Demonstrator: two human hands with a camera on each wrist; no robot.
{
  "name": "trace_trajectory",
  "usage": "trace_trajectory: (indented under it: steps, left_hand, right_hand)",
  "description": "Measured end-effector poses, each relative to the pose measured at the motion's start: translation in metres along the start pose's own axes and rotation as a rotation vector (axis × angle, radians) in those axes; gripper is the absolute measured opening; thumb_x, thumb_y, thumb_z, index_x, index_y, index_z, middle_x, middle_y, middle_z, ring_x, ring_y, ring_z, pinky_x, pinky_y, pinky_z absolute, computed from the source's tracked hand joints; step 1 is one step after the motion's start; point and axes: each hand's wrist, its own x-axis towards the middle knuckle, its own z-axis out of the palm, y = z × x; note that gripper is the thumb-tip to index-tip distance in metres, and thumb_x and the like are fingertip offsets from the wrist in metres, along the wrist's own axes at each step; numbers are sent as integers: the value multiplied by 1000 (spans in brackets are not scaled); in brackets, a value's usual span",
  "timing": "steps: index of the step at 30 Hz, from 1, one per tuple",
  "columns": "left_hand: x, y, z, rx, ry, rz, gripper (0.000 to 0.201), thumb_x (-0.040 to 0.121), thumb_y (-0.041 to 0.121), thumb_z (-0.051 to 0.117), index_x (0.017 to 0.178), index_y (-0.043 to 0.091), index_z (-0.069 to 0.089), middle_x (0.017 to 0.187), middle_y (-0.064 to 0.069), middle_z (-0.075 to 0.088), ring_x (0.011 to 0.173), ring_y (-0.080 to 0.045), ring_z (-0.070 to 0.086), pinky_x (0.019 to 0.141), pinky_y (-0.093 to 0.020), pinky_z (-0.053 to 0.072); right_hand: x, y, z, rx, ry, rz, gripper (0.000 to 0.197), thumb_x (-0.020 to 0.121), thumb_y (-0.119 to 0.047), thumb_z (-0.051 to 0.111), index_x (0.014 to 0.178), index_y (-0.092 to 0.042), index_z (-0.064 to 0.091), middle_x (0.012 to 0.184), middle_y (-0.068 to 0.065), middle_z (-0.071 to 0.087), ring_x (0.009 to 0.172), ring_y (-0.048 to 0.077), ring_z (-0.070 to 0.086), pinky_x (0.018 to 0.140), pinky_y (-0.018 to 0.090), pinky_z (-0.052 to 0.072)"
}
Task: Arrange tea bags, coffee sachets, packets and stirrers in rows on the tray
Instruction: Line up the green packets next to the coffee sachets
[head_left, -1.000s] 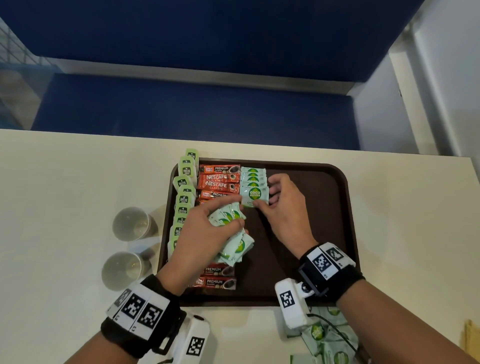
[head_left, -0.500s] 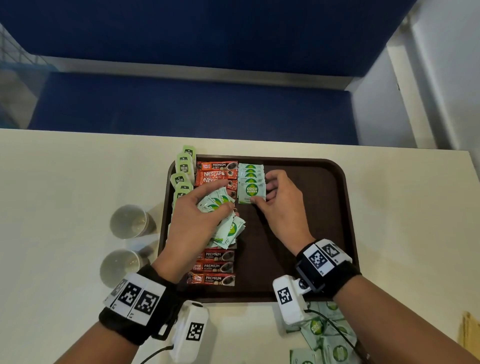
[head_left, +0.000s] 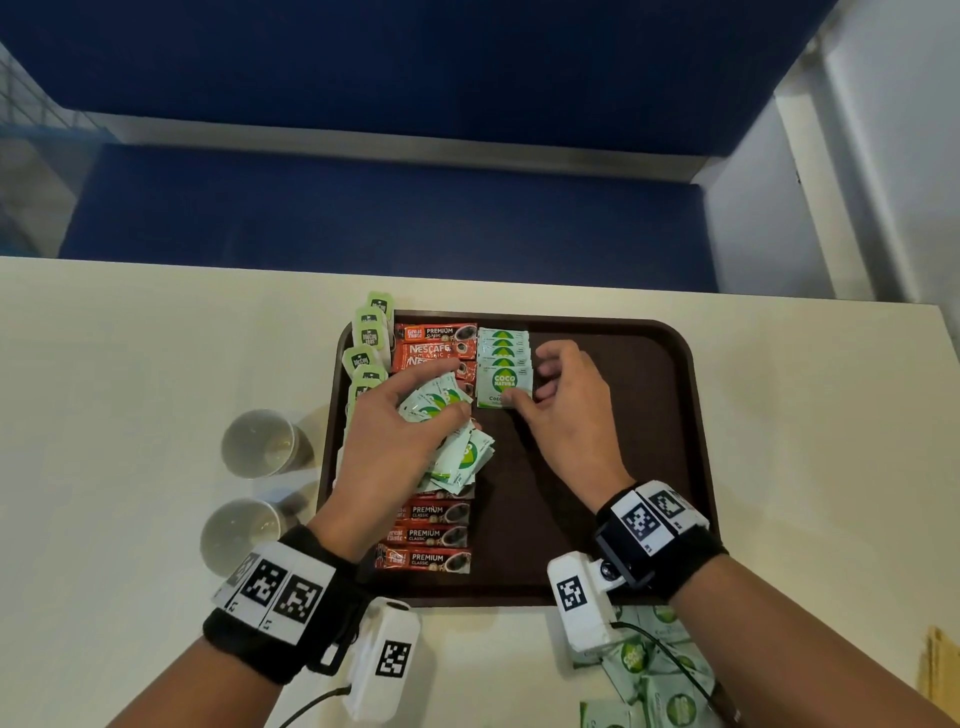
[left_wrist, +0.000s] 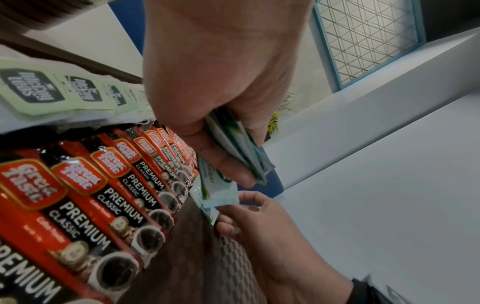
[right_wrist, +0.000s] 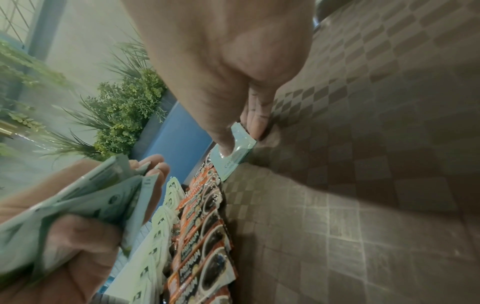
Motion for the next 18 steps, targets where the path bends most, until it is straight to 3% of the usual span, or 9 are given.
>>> trace_trajectory:
  steps: [2, 4, 7, 9, 11, 14, 16, 18]
  left_hand:
    - [3, -2, 1, -14, -5, 15, 39, 94, 13, 83, 124, 38, 79, 119, 18, 79, 108, -15, 79, 97, -51, 65]
    - [5, -2, 3, -12, -23, 41, 36, 96, 21, 82, 125, 42, 77, 129, 17, 75, 123, -14, 73, 107, -51, 58]
    - [8, 1, 6, 11, -2, 93, 34, 97, 27, 81, 126, 43, 76, 132, 25, 72, 131, -1, 63, 116, -47, 51]
    - [9, 2, 8, -5, -3, 109, 34, 95, 28, 83, 125, 43, 76, 132, 25, 71, 131, -1, 64, 115, -47, 53]
    - [8, 1, 9, -5, -33, 126, 38, 93, 29, 85, 127, 43, 75, 134, 23, 71, 132, -4, 64, 114, -47, 53]
    - [5, -4, 9, 31, -50, 146, 45, 90, 25, 88, 129, 41, 74, 133, 27, 70, 132, 6, 60, 114, -36, 50]
    - [4, -6, 8, 5, -37, 131, 46, 88, 18, 89, 126, 39, 75, 128, 28, 71, 127, 5, 63, 103, -30, 57]
    - [4, -7, 5, -22, -32, 100, 46, 86, 12, 90, 122, 37, 77, 126, 25, 73, 124, -2, 68, 98, -35, 62]
  right_hand:
    - [-4, -8, -7, 30, 54, -14, 42, 92, -36, 83, 124, -26, 59, 118, -7, 55, 88, 3, 59, 77, 18, 52]
    - [-12, -18, -17, 177, 17, -10, 36, 92, -43, 82, 118, -26, 64, 110, -4, 64, 89, 9, 64, 75, 19, 53]
    - [-27, -35, -34, 456, -324, 140, 36, 86, -46, 86, 108, -21, 72, 99, 9, 75, 87, 24, 73, 73, 33, 62]
    - [-34, -39, -40, 555, -446, 211, 36, 84, -34, 90, 108, -12, 74, 100, 17, 76, 80, 23, 73, 73, 32, 63]
    - [-36, -38, -45, 643, -463, 266, 31, 86, -21, 89, 108, -4, 75, 100, 21, 76, 79, 22, 72, 75, 31, 62]
    - [-32, -35, -50, 707, -460, 324, 24, 89, -12, 85, 107, 1, 75, 95, 18, 77, 79, 23, 70, 74, 30, 62]
    - [-29, -31, -53, 692, -427, 334, 19, 93, -12, 82, 106, 0, 75, 102, 17, 79, 86, 28, 76, 76, 32, 64]
    - [-24, -26, -57, 653, -375, 329, 13, 97, -13, 78, 105, -4, 73, 109, 17, 79, 99, 30, 78, 79, 34, 65]
